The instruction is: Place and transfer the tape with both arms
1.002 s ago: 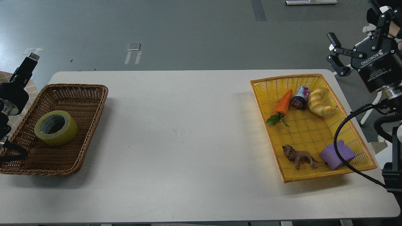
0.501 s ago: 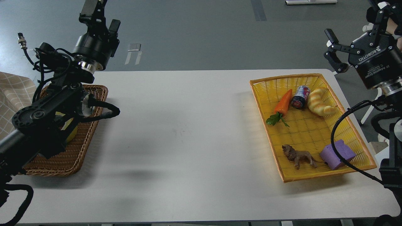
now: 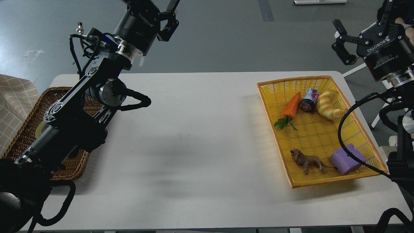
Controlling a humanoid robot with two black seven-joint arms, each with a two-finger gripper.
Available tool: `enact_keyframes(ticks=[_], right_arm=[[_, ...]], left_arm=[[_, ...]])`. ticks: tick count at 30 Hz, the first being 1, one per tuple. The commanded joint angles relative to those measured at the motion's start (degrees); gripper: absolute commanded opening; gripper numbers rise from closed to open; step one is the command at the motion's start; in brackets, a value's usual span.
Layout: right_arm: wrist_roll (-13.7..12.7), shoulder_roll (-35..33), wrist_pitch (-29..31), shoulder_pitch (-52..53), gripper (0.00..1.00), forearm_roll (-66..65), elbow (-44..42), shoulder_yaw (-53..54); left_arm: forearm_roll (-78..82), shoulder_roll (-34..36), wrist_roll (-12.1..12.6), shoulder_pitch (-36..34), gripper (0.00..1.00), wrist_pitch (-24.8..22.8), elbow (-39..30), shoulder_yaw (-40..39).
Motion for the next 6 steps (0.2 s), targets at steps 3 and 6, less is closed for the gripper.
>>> enact_keyframes(ticks=[3,6], right_arm=[[0.00,2.38,0.00,2.77,1.00,0.06,0.26,-0.83],[-0.35,3.26,0.00,4.00,1.00,-0.02,0.44,-1.09]], left_arm=[[-0.25,-0.53,0.16,1.93,0.98,0.39,-3.98,-0.50],[-0.16,-2.19,0.24,4.73,0.98,0.83,-5.65,-1.89]])
